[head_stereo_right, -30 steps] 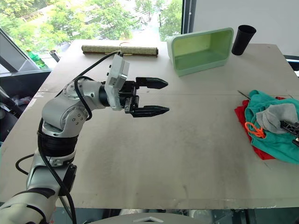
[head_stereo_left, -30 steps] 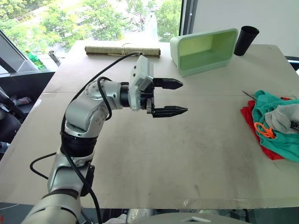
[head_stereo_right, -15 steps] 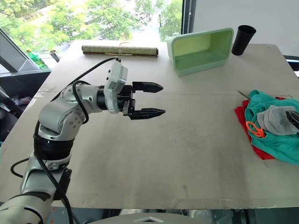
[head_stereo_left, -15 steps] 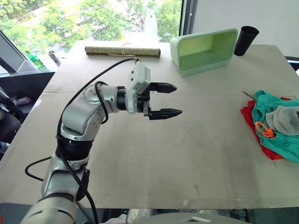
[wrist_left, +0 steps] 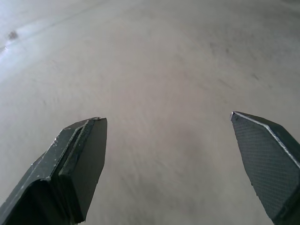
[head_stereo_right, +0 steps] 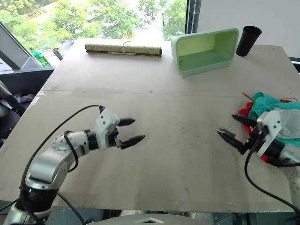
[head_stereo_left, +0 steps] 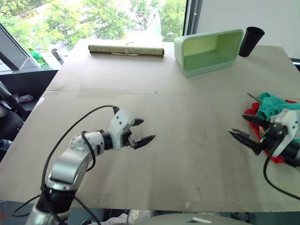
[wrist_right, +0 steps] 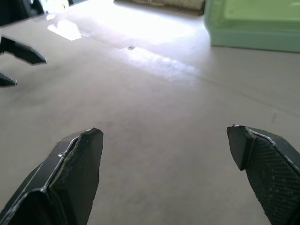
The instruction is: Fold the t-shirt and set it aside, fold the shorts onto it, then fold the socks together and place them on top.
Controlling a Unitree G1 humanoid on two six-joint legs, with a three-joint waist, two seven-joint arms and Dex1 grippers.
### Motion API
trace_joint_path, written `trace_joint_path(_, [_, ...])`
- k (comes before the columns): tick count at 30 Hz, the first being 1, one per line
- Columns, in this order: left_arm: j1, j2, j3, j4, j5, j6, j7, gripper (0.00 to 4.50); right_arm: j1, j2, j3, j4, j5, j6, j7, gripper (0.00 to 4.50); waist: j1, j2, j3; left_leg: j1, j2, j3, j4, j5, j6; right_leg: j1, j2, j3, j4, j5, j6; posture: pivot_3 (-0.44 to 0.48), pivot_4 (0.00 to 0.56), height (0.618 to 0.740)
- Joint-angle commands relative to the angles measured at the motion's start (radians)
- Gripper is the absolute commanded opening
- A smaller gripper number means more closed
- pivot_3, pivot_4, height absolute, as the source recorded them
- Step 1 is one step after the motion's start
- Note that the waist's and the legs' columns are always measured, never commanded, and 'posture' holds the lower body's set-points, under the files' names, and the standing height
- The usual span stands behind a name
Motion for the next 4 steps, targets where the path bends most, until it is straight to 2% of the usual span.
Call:
trace_joint_path(1, [0.107, -0.018, 0.007, -0.054, 0.038, -0.095, 0.026, 4.5, 0.068, 0.024, 0.06, 0.051, -0.068, -0.161, 0.076, 4.47, -0.002, 0.0, 0.0, 0.0, 0.0, 0.0, 0.0, 0.0, 0.0, 0.0, 0.0, 0.0, 0.0, 0.0, 0.0, 0.0, 0.15, 0.74])
trace_joint_path(4, [0.171, -0.037, -0.01, -0.015, 0.077, -0.181, 0.03, 4.5, 0.095, 0.053, 0.079, 0.12, -0.082, -0.249, 0.107, 4.47, -0.003, 0.001, 0.0, 0.001, 0.0, 0.0, 0.0, 0.0, 0.0, 0.0, 0.0, 0.0, 0.0, -0.003, 0.0, 0.0, 0.15, 0.74])
